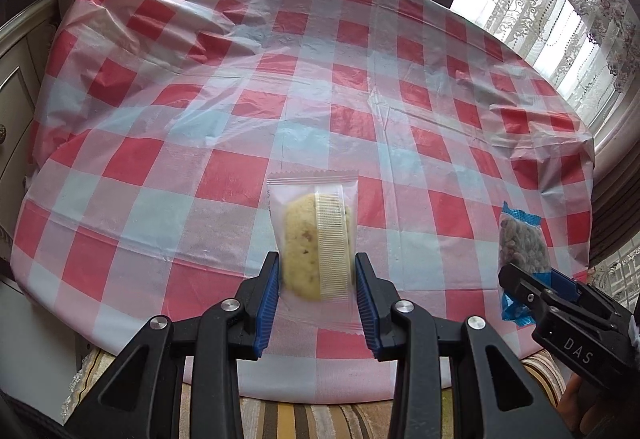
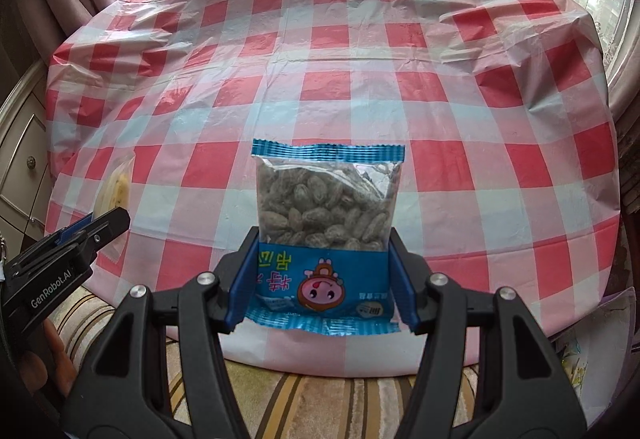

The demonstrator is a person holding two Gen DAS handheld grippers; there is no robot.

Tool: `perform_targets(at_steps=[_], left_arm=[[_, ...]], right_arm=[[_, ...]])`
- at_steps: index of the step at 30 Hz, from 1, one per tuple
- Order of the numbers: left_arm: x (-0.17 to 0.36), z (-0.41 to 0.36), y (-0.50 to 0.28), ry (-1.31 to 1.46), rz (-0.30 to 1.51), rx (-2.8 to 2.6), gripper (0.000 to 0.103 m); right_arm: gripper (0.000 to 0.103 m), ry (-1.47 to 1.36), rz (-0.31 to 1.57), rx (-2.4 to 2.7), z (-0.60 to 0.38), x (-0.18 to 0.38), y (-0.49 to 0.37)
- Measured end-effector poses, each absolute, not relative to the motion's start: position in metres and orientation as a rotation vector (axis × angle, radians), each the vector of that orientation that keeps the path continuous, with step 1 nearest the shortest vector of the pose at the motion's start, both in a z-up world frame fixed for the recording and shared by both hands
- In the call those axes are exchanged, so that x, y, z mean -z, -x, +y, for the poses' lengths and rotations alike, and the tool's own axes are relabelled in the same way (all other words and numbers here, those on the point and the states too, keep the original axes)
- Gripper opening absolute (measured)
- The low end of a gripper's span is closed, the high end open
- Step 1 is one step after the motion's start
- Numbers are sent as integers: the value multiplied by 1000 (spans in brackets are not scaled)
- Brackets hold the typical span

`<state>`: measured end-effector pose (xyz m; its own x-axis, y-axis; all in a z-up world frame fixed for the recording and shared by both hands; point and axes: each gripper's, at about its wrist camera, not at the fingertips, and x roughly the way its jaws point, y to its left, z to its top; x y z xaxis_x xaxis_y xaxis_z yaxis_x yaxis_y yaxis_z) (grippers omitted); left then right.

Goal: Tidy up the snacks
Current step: 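Lift both items and carry them over the white box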

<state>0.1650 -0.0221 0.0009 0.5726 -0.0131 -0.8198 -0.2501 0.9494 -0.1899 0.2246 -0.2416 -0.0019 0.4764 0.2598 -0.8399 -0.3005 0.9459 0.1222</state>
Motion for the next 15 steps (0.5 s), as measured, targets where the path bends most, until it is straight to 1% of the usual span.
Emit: perform_targets(at_steps=[15], left_arm=[[-15, -92, -175, 203, 970, -31, 37]], right_arm=[[62, -80, 1003, -272, -319, -3, -206]])
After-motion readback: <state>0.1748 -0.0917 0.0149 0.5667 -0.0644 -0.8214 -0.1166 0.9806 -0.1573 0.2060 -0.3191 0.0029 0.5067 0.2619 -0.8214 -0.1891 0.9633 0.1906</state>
